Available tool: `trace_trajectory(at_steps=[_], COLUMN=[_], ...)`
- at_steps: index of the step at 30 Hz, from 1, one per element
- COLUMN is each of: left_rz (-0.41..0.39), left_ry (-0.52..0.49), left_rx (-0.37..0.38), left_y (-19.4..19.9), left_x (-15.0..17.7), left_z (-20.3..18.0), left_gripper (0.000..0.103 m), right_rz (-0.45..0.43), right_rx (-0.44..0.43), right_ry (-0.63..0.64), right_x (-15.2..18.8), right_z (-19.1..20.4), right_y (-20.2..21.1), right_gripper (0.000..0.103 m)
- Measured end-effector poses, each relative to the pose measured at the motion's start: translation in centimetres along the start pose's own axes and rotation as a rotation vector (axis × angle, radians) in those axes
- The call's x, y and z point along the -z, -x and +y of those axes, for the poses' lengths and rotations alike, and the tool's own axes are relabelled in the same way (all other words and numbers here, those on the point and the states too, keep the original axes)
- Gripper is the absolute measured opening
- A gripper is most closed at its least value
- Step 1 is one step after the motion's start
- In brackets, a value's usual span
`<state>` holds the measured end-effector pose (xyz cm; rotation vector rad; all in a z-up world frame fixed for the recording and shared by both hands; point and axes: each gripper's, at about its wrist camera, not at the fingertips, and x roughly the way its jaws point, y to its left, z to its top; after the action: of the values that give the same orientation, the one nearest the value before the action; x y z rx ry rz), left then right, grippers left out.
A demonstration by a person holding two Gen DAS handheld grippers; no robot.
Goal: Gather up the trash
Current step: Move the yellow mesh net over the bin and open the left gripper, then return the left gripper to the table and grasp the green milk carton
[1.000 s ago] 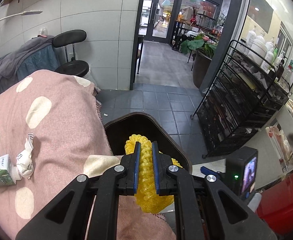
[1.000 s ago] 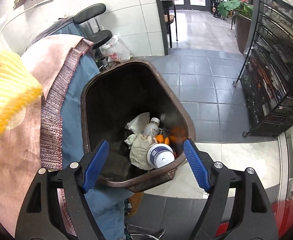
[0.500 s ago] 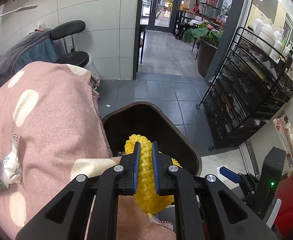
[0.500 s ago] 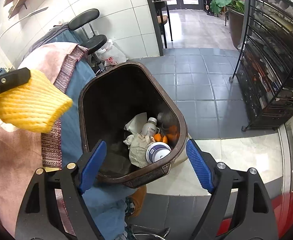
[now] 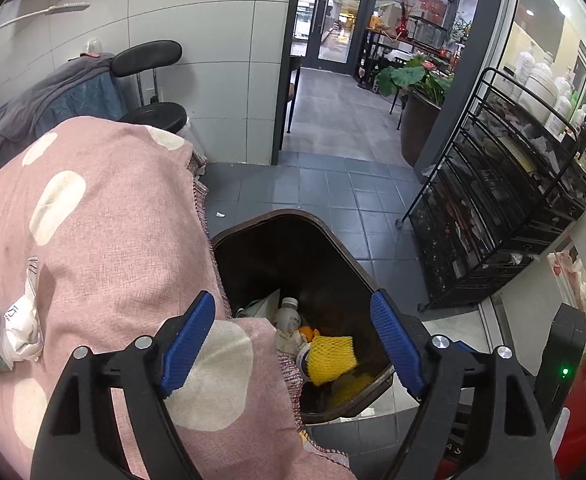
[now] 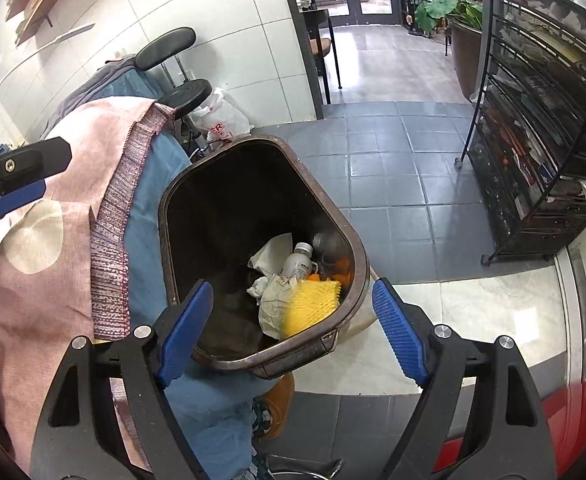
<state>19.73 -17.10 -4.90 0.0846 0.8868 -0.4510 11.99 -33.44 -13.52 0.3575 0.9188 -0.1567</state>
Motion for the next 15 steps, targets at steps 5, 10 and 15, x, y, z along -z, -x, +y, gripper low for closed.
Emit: trace_trajectory(at_steps=[5,10,15], left_rz=[-0.017,-0.045,-0.087], left_ry=[-0.01,-0.037,-0.069], left_rx=[0.001,0.002,0.0], left_y=[0.4,1.4,3.2], left_x=[0.0,0.1,0.5], left_z=[-0.2,-0.4,-0.5], left_gripper=[0.083,0.084,0.091], right_rz=[-0.015,-0.031,-0.063], right_rx=[0.004,0.0,-0.021], right_ry=[-0.003,0.002,0.015], right_x=[-0.3,-0.7,-1.1], right_z=[-0.1,0.2,1.1], right_y=[0.7,1.5,2.8], right_gripper=[0.081,0.082,0.082])
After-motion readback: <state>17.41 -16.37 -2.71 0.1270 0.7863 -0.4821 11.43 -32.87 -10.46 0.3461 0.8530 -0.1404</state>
